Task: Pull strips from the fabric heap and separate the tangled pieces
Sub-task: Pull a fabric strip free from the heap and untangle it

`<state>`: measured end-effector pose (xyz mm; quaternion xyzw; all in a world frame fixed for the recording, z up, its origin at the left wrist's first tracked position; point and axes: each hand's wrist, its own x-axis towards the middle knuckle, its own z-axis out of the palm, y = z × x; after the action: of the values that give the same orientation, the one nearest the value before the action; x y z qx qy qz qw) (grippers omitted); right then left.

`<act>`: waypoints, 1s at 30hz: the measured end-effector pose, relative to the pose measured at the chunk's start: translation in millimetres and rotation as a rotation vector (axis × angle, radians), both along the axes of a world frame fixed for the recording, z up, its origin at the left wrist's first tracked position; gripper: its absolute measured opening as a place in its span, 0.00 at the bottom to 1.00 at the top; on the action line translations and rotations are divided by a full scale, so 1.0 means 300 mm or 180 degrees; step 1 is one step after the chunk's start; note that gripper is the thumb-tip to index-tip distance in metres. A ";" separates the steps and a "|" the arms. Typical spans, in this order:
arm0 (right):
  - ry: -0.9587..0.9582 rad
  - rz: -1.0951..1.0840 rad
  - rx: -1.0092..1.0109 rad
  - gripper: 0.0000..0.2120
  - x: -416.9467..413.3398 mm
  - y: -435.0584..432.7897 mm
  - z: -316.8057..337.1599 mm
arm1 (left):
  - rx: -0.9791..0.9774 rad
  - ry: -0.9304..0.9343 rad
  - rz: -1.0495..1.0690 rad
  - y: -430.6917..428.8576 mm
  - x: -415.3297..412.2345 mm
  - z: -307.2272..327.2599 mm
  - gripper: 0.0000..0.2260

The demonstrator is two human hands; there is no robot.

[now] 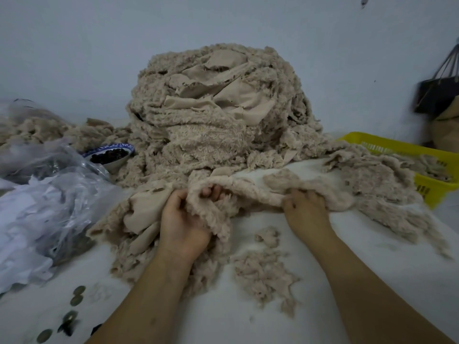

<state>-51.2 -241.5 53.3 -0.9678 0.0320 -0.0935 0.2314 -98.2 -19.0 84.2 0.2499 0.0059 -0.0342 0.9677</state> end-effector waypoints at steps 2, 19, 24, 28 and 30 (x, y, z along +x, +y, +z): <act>0.0081 -0.0270 0.0365 0.23 -0.002 -0.006 0.015 | -0.0007 -0.0163 -0.0009 0.010 -0.011 0.004 0.12; -0.0985 0.0185 0.1332 0.21 -0.009 0.025 0.020 | 0.0481 0.0112 -0.0402 0.022 -0.012 -0.004 0.11; -0.1451 0.0571 0.1551 0.27 -0.059 0.063 0.037 | 0.3083 0.0040 -0.0534 -0.083 -0.005 -0.016 0.28; -0.1597 0.1211 0.1476 0.20 -0.095 0.102 0.060 | 0.4144 -0.1061 -0.0378 -0.142 -0.037 -0.033 0.27; -0.1557 0.1377 0.1437 0.21 -0.104 0.116 0.072 | 0.4021 -0.0970 -0.0524 -0.148 -0.043 -0.038 0.23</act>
<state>-82.4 -206.6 74.9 -0.8262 -0.2088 -0.2610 0.4536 -111.1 -63.3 72.9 0.7719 -0.1314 -0.0623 0.6188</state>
